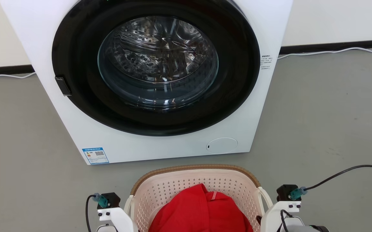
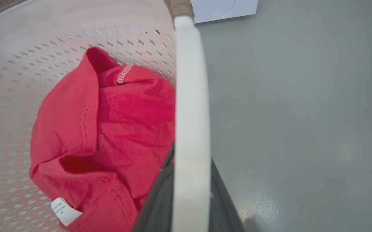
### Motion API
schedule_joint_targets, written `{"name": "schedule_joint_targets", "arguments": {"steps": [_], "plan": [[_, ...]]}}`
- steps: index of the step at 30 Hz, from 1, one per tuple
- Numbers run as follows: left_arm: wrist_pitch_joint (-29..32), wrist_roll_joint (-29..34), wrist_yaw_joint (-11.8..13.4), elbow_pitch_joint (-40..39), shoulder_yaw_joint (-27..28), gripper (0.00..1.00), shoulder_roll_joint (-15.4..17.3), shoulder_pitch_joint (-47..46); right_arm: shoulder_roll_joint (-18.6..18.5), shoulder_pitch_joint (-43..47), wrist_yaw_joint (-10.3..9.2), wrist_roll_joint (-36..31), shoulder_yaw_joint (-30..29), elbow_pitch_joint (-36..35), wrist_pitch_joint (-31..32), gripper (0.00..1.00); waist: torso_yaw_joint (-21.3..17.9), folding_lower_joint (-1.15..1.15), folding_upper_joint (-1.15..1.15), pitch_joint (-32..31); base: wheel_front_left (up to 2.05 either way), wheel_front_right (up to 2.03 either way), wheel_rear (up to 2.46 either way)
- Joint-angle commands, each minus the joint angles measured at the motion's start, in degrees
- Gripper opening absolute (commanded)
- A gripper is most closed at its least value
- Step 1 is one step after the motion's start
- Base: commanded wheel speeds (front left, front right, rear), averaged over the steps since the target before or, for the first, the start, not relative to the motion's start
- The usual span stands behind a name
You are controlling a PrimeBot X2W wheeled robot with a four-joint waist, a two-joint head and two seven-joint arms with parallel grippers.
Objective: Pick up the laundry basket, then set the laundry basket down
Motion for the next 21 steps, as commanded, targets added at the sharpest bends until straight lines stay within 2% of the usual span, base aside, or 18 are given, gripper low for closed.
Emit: {"name": "schedule_joint_targets", "arguments": {"steps": [1, 21], "plan": [[-0.66, -0.06, -0.68, -0.66, 1.26, 0.00, 0.34, -2.53, 0.35, -1.16, 0.88, 0.75, 0.64, -0.60, -0.51, 0.00, -0.03, 0.00, 0.00, 0.05, 0.00, 0.00, 0.00], [-0.57, -0.22, -0.68, -0.79, 1.52, 0.00, 0.47, -2.82, 0.35, -2.27, 0.88, 2.56, 2.71, -0.44, -1.13, 0.00, -0.27, 0.00, 0.00, 0.39, 0.00, 0.00, 0.00]]}}
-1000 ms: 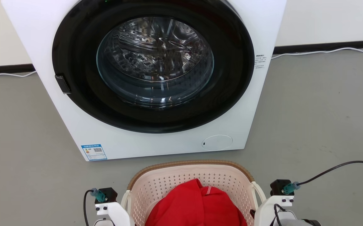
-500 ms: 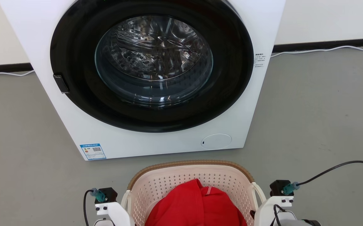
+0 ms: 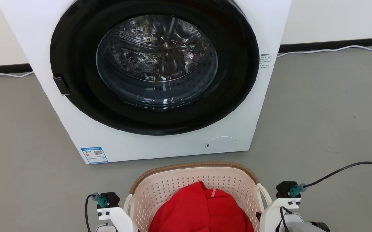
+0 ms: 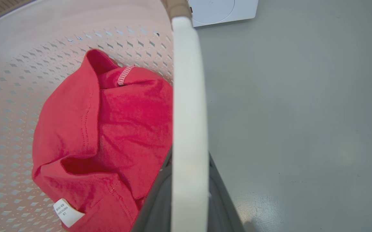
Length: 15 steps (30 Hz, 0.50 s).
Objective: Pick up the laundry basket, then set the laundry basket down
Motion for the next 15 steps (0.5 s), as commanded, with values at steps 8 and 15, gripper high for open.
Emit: {"name": "schedule_joint_targets", "arguments": {"steps": [8, 15], "plan": [[-0.65, -0.22, -0.68, -0.98, 1.32, 0.00, 0.54, -2.77, 0.34, -1.36, 0.88, 0.82, 1.09, -0.56, -0.94, 0.00, -0.11, 0.00, 0.00, 0.29, 0.00, 0.00, 0.00], [-0.74, -0.20, -0.68, -1.11, 1.34, 0.00, 0.62, -2.70, 0.34, -1.41, 0.88, 1.37, 1.63, -0.55, -1.03, 0.00, -0.25, 0.00, 0.00, 0.44, 0.00, 0.00, 0.00]]}}
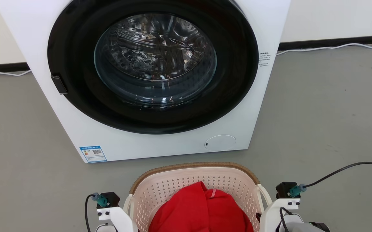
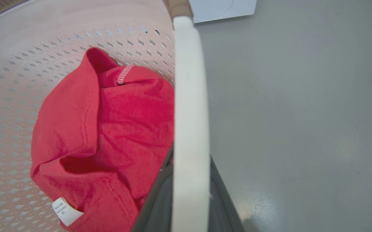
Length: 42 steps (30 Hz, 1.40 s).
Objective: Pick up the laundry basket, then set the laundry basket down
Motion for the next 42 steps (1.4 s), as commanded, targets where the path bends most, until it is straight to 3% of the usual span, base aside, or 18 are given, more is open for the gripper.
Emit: {"name": "schedule_joint_targets", "arguments": {"steps": [1, 14, 27, 42], "plan": [[-0.70, -0.20, -0.69, -1.04, 1.32, 0.00, 0.57, -2.70, 0.34, -1.40, 0.88, 0.46, 0.33, -0.56, -0.99, 0.00, -0.01, 0.00, 0.00, 0.03, 0.00, 0.00, 0.00], [-2.02, -0.68, -0.69, -3.04, 2.34, 0.00, 2.44, -4.05, 0.34, -3.38, 0.88, 1.18, 1.18, -0.84, -2.44, 0.00, 0.09, 0.00, 0.00, 3.61, 0.00, 0.00, 0.00], [-4.87, 0.07, -0.69, -8.49, 3.07, 0.00, 8.09, -7.66, 0.34, -7.71, 0.88, 1.48, 1.80, -1.82, -6.11, 0.00, 0.11, 0.00, 0.00, 11.31, 0.00, 0.00, 0.00], [-10.36, 1.92, -0.69, -17.36, 3.69, 0.00, 16.88, -13.63, 0.34, -14.15, 0.88, 2.18, 2.39, -2.72, -13.08, 0.00, 0.71, 0.00, 0.00, 23.72, 0.00, 0.00, 0.00]]}}
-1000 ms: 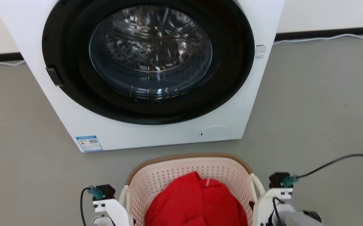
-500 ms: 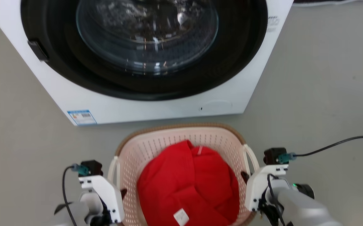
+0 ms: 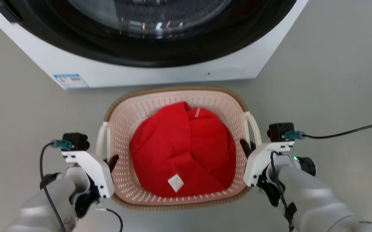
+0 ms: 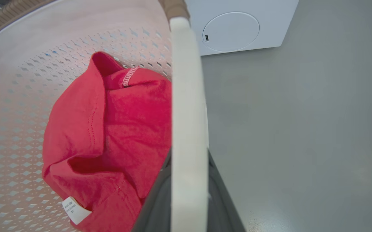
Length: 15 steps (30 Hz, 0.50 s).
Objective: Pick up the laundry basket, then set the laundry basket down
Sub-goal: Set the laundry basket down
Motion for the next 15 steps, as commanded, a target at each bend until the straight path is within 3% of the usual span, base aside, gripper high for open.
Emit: {"name": "schedule_joint_targets", "arguments": {"steps": [1, 15], "plan": [[-1.04, 0.88, -0.76, -1.11, 1.55, 0.00, 3.07, -2.85, -0.61, -0.40, 0.88, 0.27, 0.34, -0.24, -1.52, 0.00, 0.27, 0.00, 0.00, 2.69, 0.00, 0.00, 0.00], [-5.06, 2.23, -0.76, -6.08, 1.05, 0.00, 8.41, -8.93, -0.61, -7.01, 0.88, 1.45, 0.63, 0.19, -5.19, 0.00, 1.66, 0.00, 0.00, 14.73, 0.00, 0.00, 0.00]]}}
